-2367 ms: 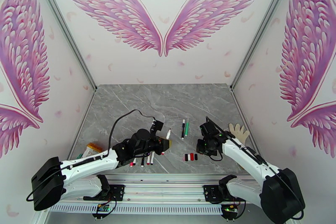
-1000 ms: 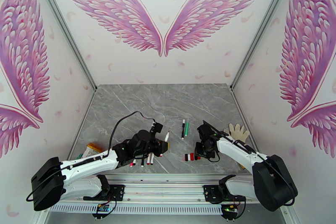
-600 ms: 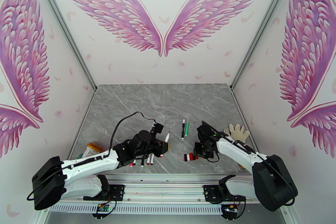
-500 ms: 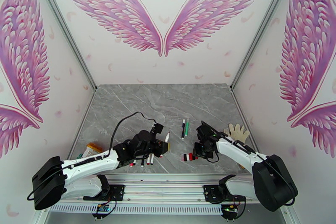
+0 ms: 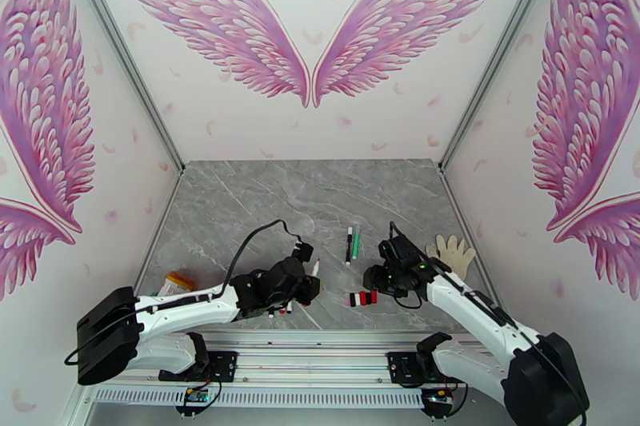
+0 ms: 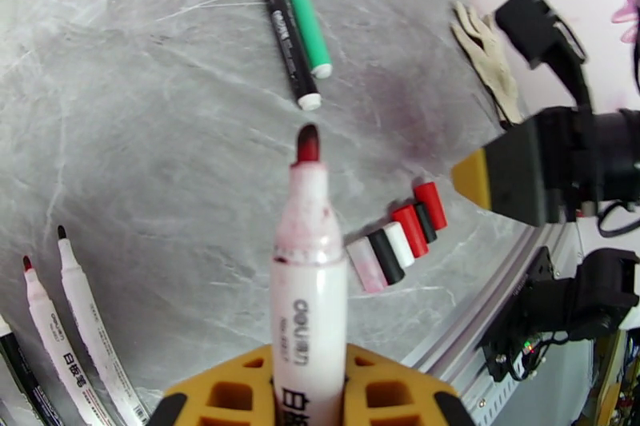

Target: Open the pen caps

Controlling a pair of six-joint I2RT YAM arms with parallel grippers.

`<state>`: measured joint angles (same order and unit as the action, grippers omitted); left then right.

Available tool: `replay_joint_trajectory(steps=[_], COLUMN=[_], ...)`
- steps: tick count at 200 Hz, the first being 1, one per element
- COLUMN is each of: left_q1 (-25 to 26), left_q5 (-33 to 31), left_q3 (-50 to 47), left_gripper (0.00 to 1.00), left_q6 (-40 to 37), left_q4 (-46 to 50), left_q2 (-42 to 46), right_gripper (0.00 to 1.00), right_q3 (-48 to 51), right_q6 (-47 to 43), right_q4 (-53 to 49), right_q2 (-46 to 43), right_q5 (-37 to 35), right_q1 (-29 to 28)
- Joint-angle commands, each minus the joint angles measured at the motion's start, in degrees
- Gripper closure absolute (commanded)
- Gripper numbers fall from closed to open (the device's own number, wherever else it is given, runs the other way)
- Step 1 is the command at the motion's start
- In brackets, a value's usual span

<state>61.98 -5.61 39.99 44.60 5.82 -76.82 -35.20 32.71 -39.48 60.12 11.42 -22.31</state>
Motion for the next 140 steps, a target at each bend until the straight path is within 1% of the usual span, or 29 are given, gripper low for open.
replay_joint_trajectory(steps=[1,31,57,86,104,129,140], left_q1=[1.3,2.7,3.1,3.2,3.3,3.3,3.4], left_q5=[-6.1,-12.9,-14.8,-16.2,-16.8,-16.6,-16.7], left_q3=[3.2,6.2,7.8,10.4,11.7,13.2,14.1], left_gripper=[0.90,0.90,0.88,0.87,0.87,0.86,0.85], left_q6=[3.7,7.1,9.6,10.9,11.2,10.7,10.5], left_q4=[4.5,11.3,14.7,19.1,21.3,21.6,22.2], left_q2=[-2.5,-6.1,-8.3,-11.7,-14.1,-16.6,-17.7], right_gripper=[0.33,0.14,0.00,0.01,0.01,0.01,0.01], right_q3=[1.3,2.5,2.8,3.0,3.0,2.9,3.2], right_q6=[-0.9,-1.8,-2.1,-2.4,-2.7,-2.8,-2.9], right_q4=[4.6,8.9,10.4,11.4,11.2,11.2,11.2], right_q2=[-3.7,-8.8,-11.1,-11.9,-11.6,-11.5,-11.4], right_q5=[4.6,11.1,16.4,20.3,20.3,19.7,18.5], right_q1=[-0.5,-0.5,-0.5,-0.5,-0.5,-0.5,-0.5])
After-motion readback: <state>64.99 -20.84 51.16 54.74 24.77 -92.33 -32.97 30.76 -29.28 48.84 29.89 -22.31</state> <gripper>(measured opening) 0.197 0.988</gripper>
